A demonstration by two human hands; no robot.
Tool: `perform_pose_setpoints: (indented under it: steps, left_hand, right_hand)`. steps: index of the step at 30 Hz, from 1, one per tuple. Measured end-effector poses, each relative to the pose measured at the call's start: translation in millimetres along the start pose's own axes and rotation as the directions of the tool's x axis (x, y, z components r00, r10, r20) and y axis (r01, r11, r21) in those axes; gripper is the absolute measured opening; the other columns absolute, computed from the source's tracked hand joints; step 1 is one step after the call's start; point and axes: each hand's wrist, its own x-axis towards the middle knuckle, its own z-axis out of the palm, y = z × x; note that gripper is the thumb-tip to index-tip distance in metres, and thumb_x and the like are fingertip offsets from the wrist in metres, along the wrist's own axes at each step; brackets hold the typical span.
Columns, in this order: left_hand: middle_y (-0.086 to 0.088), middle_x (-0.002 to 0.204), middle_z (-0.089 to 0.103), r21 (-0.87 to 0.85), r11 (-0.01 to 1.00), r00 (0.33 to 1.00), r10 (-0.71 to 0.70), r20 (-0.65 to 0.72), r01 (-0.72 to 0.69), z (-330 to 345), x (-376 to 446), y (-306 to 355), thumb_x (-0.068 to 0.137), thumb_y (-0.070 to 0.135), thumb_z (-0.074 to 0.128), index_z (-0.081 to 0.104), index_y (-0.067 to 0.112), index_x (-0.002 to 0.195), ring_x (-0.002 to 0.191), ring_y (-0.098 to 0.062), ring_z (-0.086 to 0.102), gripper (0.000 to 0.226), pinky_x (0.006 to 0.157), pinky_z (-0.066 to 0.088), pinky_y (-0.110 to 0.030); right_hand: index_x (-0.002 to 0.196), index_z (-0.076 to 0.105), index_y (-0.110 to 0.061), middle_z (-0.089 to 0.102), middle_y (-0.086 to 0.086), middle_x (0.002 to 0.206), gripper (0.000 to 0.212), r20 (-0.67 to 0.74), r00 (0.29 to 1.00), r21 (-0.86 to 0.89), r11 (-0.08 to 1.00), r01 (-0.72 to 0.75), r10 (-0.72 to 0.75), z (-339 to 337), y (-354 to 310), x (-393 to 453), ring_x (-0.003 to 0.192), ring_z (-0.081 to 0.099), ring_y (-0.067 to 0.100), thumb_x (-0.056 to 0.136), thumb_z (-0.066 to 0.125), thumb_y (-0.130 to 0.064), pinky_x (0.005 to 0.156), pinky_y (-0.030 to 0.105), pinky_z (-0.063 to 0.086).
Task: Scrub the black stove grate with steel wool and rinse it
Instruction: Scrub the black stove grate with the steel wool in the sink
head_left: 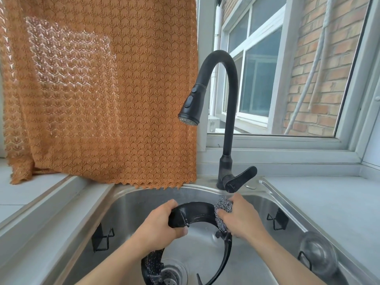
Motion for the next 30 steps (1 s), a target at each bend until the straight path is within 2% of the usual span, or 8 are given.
perform_pose_setpoints:
  steps: [6, 9, 13, 16, 20, 24, 27, 30]
  left_hand:
    - [0.006, 0.079, 0.057, -0.025, 0.999, 1.0, -0.03, 0.002, 0.03, -2, -1, 0, 0.084, 0.025, 0.081, 0.054, 0.02, 0.095, 0.07, -0.01, 0.054, 0.029, 0.063, 0.041, -0.021]
    - [0.007, 0.079, 0.056, -0.022, 0.999, 0.999, -0.037, -0.002, 0.037, -1, -2, 2, 0.085, 0.026, 0.08, 0.053, 0.023, 0.094, 0.069, -0.009, 0.054, 0.029, 0.06, 0.041, -0.017]
    - [0.007, 0.079, 0.057, -0.024, 0.998, 0.998, -0.063, -0.019, 0.063, 1, -5, 6, 0.087, 0.026, 0.079, 0.051, 0.023, 0.094, 0.07, -0.009, 0.055, 0.028, 0.06, 0.041, -0.018]
    - [0.006, 0.082, 0.057, 0.006, 0.998, 0.997, -0.069, -0.034, 0.069, 3, -7, 8, 0.088, 0.026, 0.076, 0.049, 0.023, 0.093, 0.07, -0.01, 0.054, 0.028, 0.058, 0.04, -0.019]
    - [0.005, 0.085, 0.058, 0.043, 0.996, 0.996, -0.078, -0.048, 0.08, 3, -7, 10, 0.089, 0.028, 0.075, 0.048, 0.021, 0.096, 0.073, -0.012, 0.054, 0.028, 0.06, 0.04, -0.022]
    - [0.005, 0.086, 0.058, 0.038, 0.996, 0.995, -0.085, -0.044, 0.087, 2, -7, 10, 0.089, 0.028, 0.074, 0.049, 0.021, 0.099, 0.074, -0.011, 0.055, 0.028, 0.06, 0.04, -0.021]
    - [0.006, 0.086, 0.059, 0.041, 0.995, 0.995, -0.084, -0.046, 0.086, 3, -8, 10, 0.089, 0.029, 0.075, 0.049, 0.021, 0.1, 0.075, -0.011, 0.056, 0.029, 0.061, 0.041, -0.022]
    - [0.006, 0.086, 0.059, 0.056, 0.995, 0.995, -0.084, -0.046, 0.086, 3, -8, 10, 0.088, 0.031, 0.075, 0.049, 0.022, 0.099, 0.076, -0.012, 0.056, 0.03, 0.063, 0.042, -0.024]
  right_hand:
    - [0.111, 0.035, -0.007, 0.059, 0.02, 0.115, 0.031, 0.105, 0.987, -0.039, 0.993, -0.116, 0.119, 10, 16, 11, 0.068, 0.071, 0.029, 0.099, 0.057, -0.025, 0.036, 0.023, 0.043]
    - [0.112, 0.029, -0.014, 0.047, 0.013, 0.116, 0.029, 0.109, 0.987, 0.004, 0.993, -0.118, 0.117, 13, 18, 12, 0.085, 0.07, 0.038, 0.098, 0.054, -0.022, 0.041, 0.028, 0.049]
    - [0.115, 0.029, -0.032, 0.041, 0.006, 0.114, 0.029, 0.168, 0.983, 0.141, 0.986, -0.093, 0.068, 9, 15, 10, 0.059, 0.063, 0.024, 0.097, 0.046, -0.017, 0.045, 0.024, 0.049]
    - [0.109, 0.048, -0.037, 0.049, 0.016, 0.122, 0.027, 0.253, 0.956, 0.378, 0.895, -0.237, 0.146, 4, 14, 13, 0.054, 0.056, 0.022, 0.095, 0.053, -0.015, 0.044, 0.022, 0.043]
    - [0.109, 0.061, -0.006, 0.065, 0.021, 0.094, 0.026, 0.458, 0.888, 0.588, 0.736, -0.336, 0.039, -10, 14, 15, 0.059, 0.057, 0.024, 0.087, 0.065, 0.007, 0.052, 0.03, 0.047]
    - [0.094, 0.067, 0.005, 0.065, 0.016, 0.074, 0.023, 0.477, 0.875, 0.558, 0.797, -0.231, -0.08, -19, 14, 8, 0.063, 0.063, 0.022, 0.08, 0.064, 0.024, 0.056, 0.028, 0.051]
    - [0.094, 0.069, 0.004, 0.068, 0.013, 0.081, 0.005, 0.437, 0.9, 0.511, 0.825, -0.243, -0.005, -14, 16, 8, 0.069, 0.064, 0.022, 0.09, 0.069, 0.006, 0.069, 0.033, 0.061]
    - [0.104, 0.06, -0.006, 0.069, 0.009, 0.085, 0.025, 0.377, 0.921, 0.371, 0.897, -0.242, 0.093, -15, 12, 5, 0.064, 0.068, 0.023, 0.089, 0.078, -0.017, 0.067, 0.036, 0.064]
